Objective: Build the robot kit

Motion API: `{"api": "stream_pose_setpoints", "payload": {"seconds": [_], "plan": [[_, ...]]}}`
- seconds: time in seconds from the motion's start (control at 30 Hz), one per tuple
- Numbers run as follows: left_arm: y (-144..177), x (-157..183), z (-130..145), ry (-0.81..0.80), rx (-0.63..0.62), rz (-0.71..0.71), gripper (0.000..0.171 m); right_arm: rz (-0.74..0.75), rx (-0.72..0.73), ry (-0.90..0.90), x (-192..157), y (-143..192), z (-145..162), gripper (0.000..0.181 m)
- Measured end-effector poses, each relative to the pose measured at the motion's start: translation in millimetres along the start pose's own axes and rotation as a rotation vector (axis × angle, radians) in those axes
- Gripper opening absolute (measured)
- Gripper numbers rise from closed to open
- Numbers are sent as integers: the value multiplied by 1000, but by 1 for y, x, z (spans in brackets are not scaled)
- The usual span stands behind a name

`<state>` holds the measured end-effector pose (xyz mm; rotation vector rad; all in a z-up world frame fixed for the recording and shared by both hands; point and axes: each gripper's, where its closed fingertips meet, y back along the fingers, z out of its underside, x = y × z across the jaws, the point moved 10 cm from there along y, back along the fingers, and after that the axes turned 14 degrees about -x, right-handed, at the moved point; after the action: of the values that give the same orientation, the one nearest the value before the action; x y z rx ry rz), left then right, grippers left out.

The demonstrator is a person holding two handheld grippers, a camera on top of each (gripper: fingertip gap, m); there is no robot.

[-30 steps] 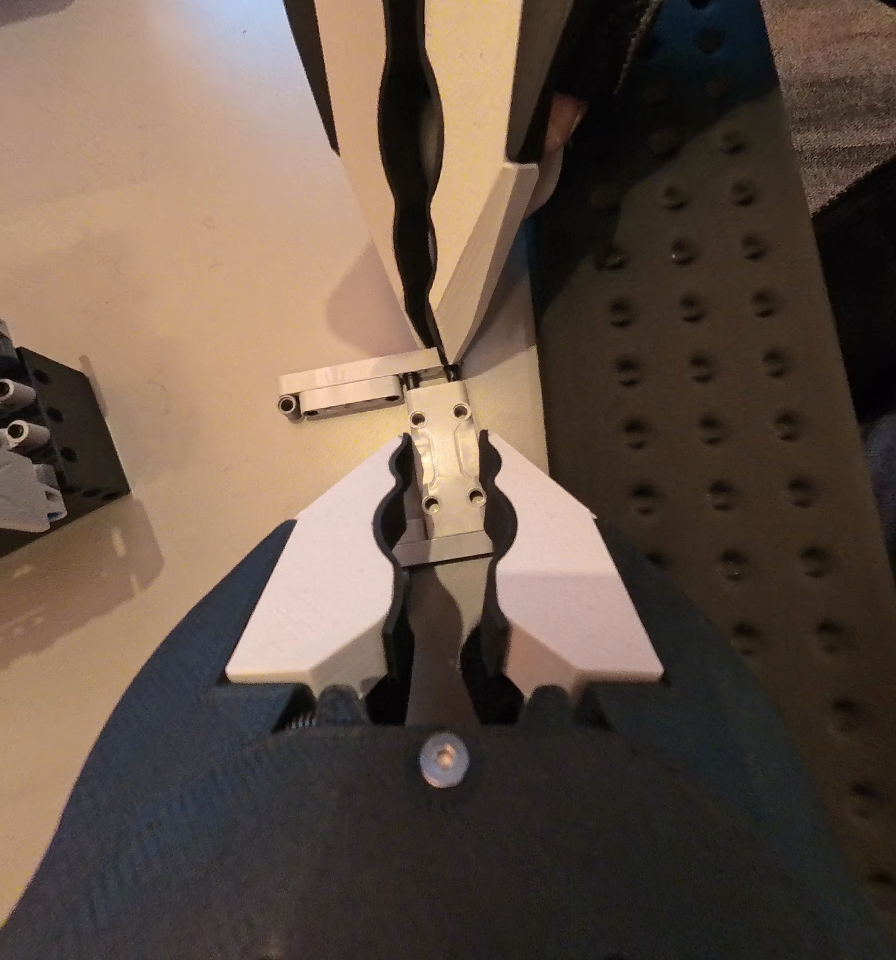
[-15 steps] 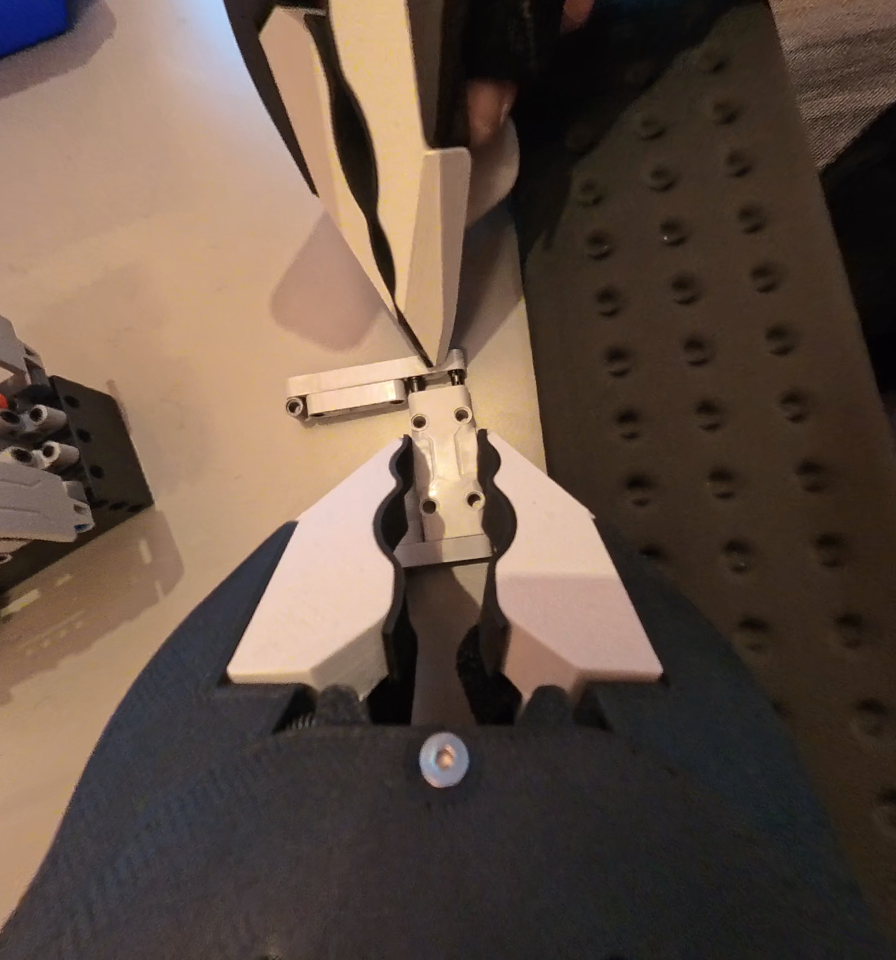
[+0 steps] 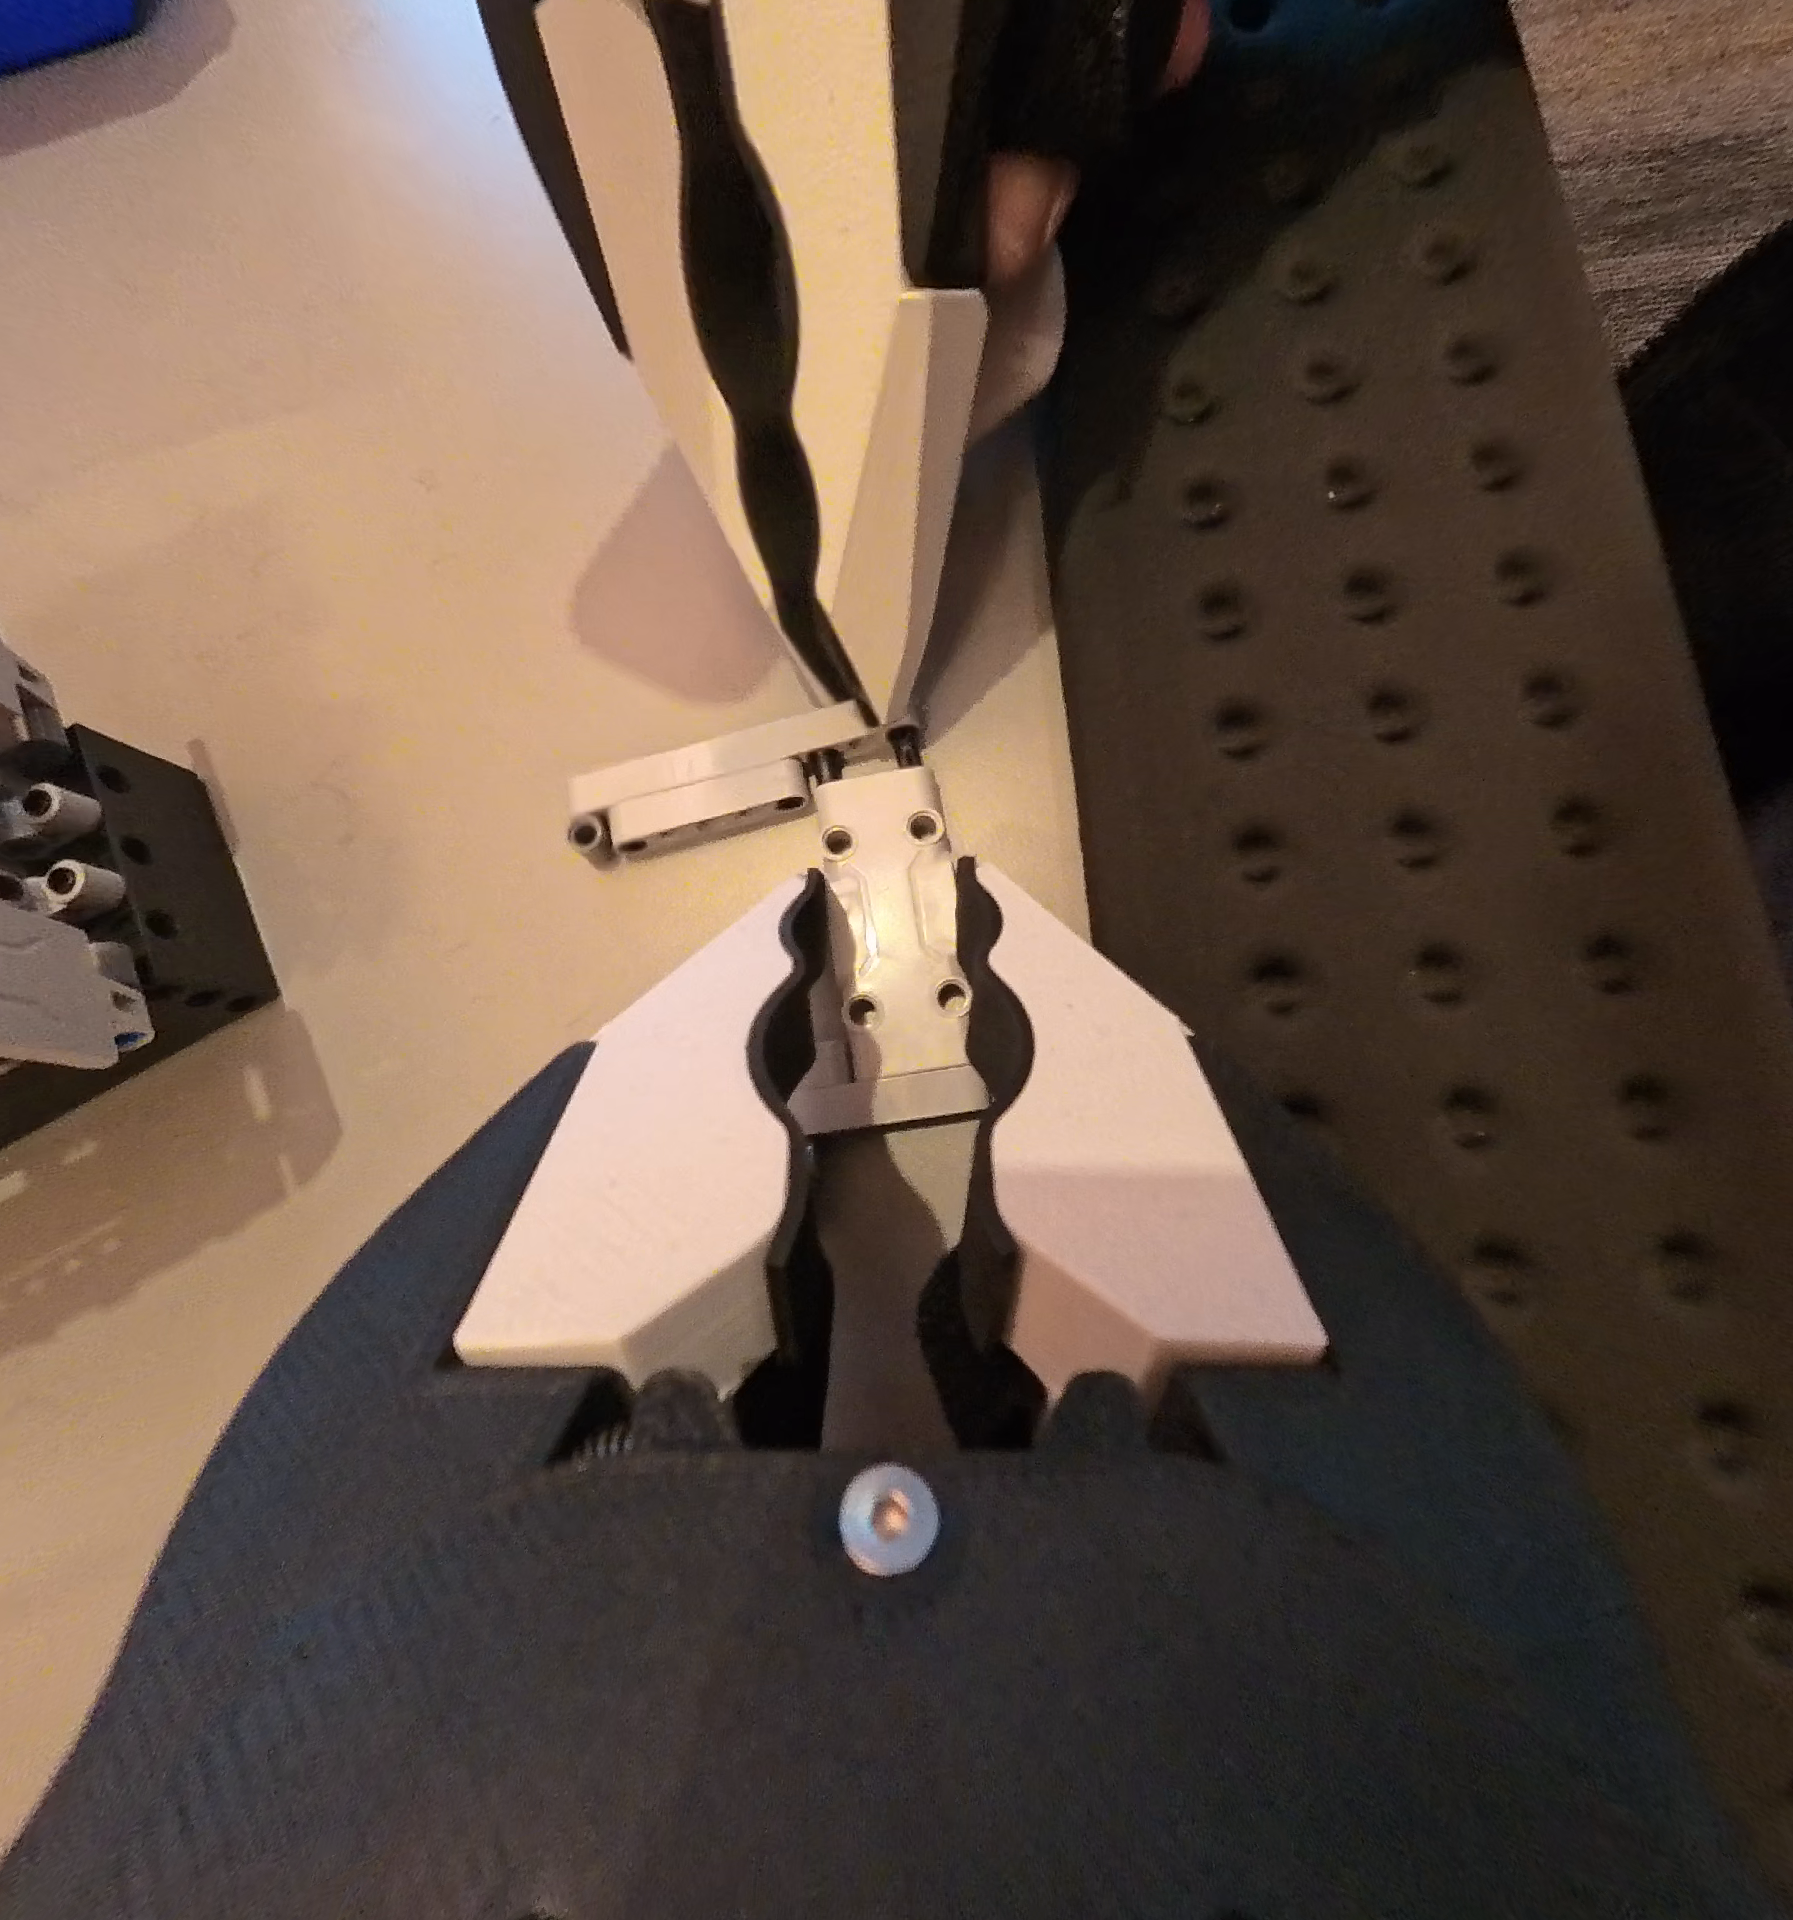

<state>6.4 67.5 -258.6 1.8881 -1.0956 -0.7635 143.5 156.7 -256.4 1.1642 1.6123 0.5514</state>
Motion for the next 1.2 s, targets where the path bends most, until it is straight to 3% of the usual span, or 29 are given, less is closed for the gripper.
{"api": "stream_pose_setpoints", "payload": {"seconds": [0.53, 1.03, 1.2], "plan": [[0, 5, -2, -35, -11, -55, 21, -62, -9, 2, 1, -3, 0, 0], [-1, 0, -1, -18, 8, 6, 21, -97, -19, 71, 7, -4, -4, 0], [0, 4, -3, -62, -10, -90, 21, -51, 8, 54, 5, -1, -2, 0]]}}
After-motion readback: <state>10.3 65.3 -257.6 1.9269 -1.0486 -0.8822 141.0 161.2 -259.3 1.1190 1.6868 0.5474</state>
